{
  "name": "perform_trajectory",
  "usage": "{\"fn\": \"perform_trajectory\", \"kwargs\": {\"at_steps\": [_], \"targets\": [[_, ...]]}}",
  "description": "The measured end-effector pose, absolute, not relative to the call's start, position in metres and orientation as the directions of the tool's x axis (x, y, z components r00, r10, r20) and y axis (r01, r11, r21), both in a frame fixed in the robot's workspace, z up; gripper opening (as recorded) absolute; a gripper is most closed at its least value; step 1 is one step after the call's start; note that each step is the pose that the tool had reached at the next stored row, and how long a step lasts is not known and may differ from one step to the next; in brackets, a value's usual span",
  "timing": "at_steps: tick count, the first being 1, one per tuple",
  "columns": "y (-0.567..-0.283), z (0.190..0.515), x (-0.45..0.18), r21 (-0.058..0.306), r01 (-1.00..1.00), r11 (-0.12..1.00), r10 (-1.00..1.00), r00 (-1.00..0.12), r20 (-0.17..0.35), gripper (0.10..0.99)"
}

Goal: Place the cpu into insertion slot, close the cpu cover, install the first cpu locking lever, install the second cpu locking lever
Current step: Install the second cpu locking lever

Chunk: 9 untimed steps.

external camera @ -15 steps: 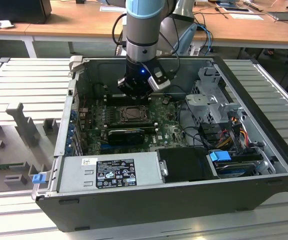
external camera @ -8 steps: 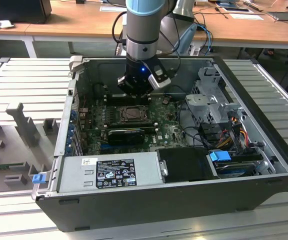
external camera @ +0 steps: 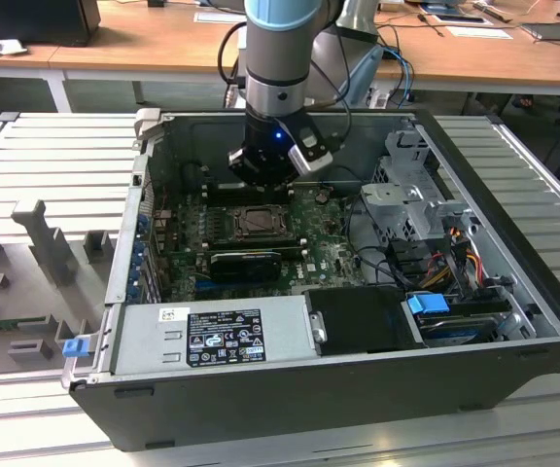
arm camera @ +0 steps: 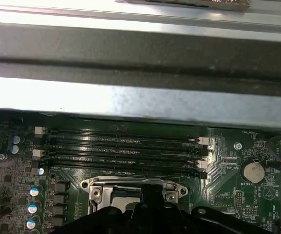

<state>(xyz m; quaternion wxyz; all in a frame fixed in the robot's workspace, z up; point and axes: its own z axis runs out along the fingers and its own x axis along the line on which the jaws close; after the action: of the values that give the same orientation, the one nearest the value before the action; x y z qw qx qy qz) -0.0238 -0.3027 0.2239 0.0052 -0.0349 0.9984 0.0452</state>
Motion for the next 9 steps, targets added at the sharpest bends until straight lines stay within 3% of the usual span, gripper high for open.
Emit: {"fn": "perform_trajectory", "kwargs": {"at_steps": [9], "targets": [[-0.304,0.237,-0.024,0.090,-0.070,0.993,-0.069,-0.998,-0.014,0.106]]}}
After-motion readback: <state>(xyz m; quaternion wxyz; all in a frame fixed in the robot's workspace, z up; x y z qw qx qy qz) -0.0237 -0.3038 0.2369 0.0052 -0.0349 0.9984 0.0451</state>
